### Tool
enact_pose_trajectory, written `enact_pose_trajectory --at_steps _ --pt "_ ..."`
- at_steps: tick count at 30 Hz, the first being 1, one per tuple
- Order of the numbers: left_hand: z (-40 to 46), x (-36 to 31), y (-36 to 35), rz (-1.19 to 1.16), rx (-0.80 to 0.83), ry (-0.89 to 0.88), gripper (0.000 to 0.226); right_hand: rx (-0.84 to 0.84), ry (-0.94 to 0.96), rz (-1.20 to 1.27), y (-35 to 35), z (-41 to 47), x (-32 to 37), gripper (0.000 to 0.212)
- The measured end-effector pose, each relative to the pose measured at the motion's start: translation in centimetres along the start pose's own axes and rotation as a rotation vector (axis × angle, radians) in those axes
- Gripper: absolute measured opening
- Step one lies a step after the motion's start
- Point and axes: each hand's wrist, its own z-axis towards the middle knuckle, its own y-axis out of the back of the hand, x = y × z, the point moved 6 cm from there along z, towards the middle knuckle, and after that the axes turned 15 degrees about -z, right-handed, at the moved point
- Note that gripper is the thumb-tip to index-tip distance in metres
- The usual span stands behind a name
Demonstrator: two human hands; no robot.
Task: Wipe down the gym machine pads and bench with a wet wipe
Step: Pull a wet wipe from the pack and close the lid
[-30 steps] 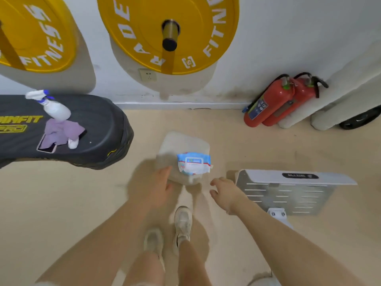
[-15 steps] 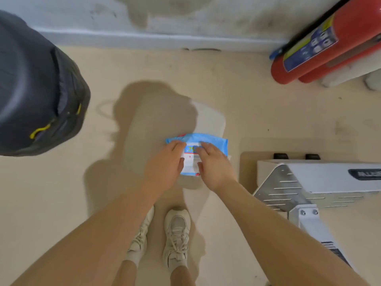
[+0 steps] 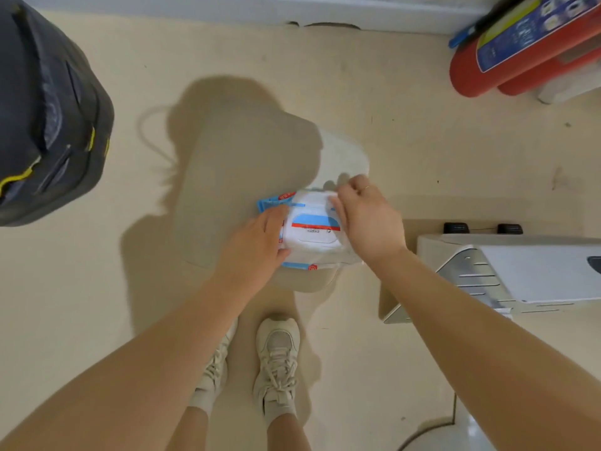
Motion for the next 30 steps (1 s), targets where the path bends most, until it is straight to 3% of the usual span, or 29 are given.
enact_pose_trajectory --at_steps 3,5,8,10,12,15,20,23,27,30 --pt "-0.1 -0.3 -0.7 0.105 0.03 -0.072 0.068 -0.054 -0.429 0.274 0.0 -0.1 -1.8 0.013" --pt "0.0 -0.2 -0.9 0.165 0.021 -0.08 0.068 -0.073 -0.579 0.482 -0.9 -1.0 -2.0 0.013" --pt "0.5 0.2 -0.9 0.19 0.012 -0.042 0.078 0.005 -0.478 0.582 -2.0 -2.3 -0.2 0.006" --pt "0.9 -0.2 -0.7 0.191 0.03 -0.004 0.088 0.087 -0.356 0.494 -3.2 -3.6 1.4 0.016" --pt "1.5 -0.5 -0.8 0.214 0.098 0.071 0.09 0.056 -0.365 0.4 -3.9 -4.8 2.0 0.024" --pt "2.2 -0.4 -1.0 0.24 0.167 0.123 0.088 -0.002 -0.465 0.426 -4.6 -5.6 2.1 0.029" --pt "2.7 -0.1 -1.2 0.225 0.185 0.136 0.087 0.035 -0.822 0.532 -5.4 -5.1 2.4 0.024" --pt "2.6 -0.2 -1.2 0.216 0.149 0.121 0.085 0.029 -0.891 0.522 -4.8 -5.1 3.2 0.022" --pt "2.5 -0.1 -1.3 0.222 0.132 0.099 0.084 -0.005 -0.909 0.549 -4.6 -5.4 3.9 0.035" --pt "2.5 0.0 -1.4 0.231 0.141 0.103 0.086 -0.05 -0.986 0.522 -4.5 -5.1 3.6 0.024"
